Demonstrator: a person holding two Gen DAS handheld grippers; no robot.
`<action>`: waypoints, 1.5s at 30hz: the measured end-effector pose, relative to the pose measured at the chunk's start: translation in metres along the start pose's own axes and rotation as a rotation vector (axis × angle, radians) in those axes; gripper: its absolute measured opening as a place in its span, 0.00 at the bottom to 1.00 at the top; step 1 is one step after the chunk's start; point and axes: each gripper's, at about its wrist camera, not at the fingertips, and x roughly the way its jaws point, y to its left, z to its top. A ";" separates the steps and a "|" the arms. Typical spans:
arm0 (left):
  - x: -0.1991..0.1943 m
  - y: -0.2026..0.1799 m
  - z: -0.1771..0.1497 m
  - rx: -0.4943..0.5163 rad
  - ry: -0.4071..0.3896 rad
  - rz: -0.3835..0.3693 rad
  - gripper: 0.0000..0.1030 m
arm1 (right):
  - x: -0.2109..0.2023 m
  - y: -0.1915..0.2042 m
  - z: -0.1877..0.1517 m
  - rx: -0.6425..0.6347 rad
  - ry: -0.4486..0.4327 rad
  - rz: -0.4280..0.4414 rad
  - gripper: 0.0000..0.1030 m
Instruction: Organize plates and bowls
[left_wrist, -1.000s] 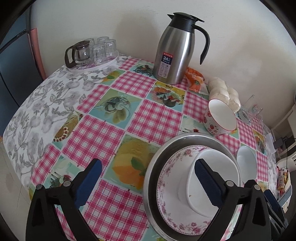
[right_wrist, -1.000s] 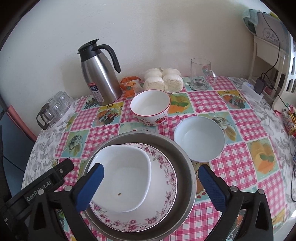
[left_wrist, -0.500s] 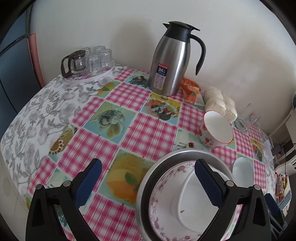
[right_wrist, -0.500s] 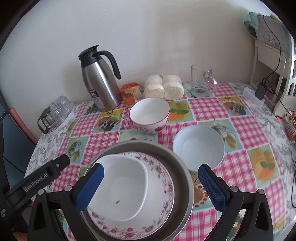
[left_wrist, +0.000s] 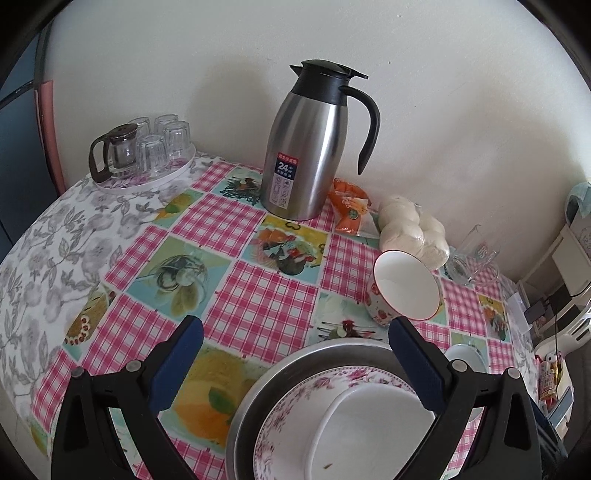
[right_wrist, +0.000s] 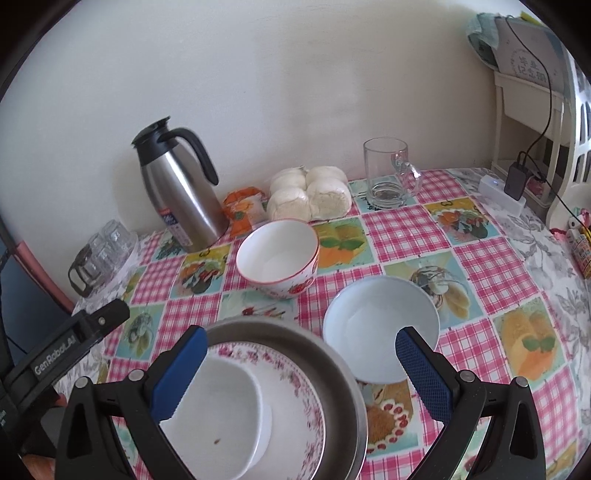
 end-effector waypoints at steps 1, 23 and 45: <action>0.003 -0.001 0.001 0.009 0.003 -0.005 0.97 | 0.001 -0.002 0.002 0.004 -0.004 0.001 1.00; 0.095 -0.067 0.057 0.217 0.251 -0.098 0.97 | 0.087 -0.024 0.081 -0.075 0.152 -0.002 0.99; 0.206 -0.094 0.058 0.150 0.496 -0.100 0.39 | 0.198 -0.023 0.085 -0.089 0.396 0.011 0.42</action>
